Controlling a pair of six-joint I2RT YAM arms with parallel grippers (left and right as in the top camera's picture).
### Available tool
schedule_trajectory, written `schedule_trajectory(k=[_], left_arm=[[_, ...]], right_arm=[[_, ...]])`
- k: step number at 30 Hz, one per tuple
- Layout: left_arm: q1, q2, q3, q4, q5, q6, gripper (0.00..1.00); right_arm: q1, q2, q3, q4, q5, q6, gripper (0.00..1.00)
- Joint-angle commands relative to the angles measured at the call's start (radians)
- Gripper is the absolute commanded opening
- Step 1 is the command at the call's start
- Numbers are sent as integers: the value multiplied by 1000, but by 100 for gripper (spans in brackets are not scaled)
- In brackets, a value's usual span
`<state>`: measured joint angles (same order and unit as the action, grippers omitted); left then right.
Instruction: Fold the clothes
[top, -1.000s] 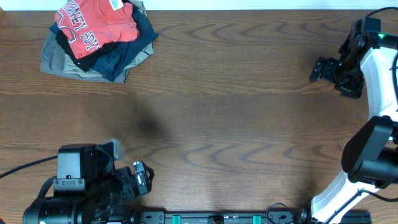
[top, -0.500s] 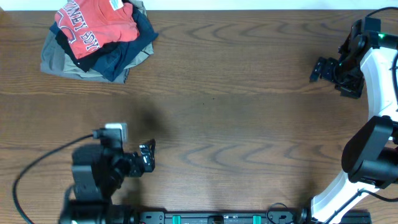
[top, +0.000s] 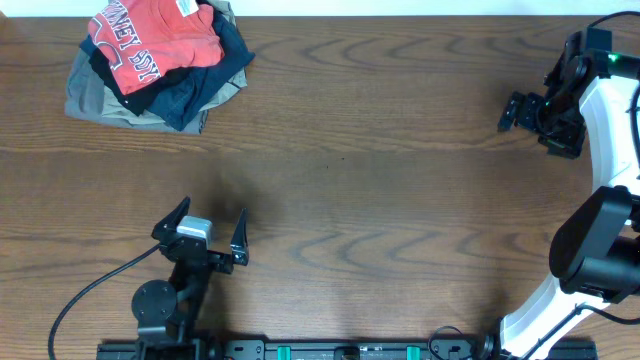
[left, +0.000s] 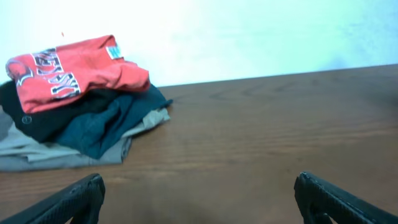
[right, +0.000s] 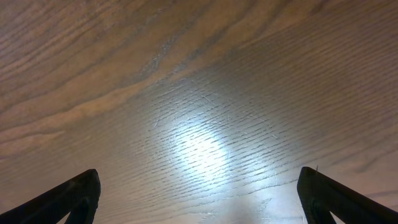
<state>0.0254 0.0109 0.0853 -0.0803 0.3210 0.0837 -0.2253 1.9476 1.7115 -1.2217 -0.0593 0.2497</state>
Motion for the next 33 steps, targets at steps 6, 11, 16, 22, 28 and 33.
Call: schedule_trajectory(k=[6, 11, 16, 22, 28, 33], left_arm=[[5, -9, -81, 83, -167, 33, 98], [5, -10, -81, 68, -299, 32, 98], [5, -10, -82, 9, -359, 9, 98], [5, -9, -81, 10, -356, 10, 98], [5, -7, -81, 10, -356, 10, 98], [5, -7, -81, 10, -356, 10, 98]], right_arm=[[7, -5, 1, 0, -1, 12, 99], [6, -5, 1, 0, 0, 12, 99], [7, -5, 1, 0, -1, 12, 99], [8, -5, 1, 0, 0, 12, 99], [8, -5, 1, -1, -1, 12, 99], [9, -5, 1, 0, -1, 12, 99]])
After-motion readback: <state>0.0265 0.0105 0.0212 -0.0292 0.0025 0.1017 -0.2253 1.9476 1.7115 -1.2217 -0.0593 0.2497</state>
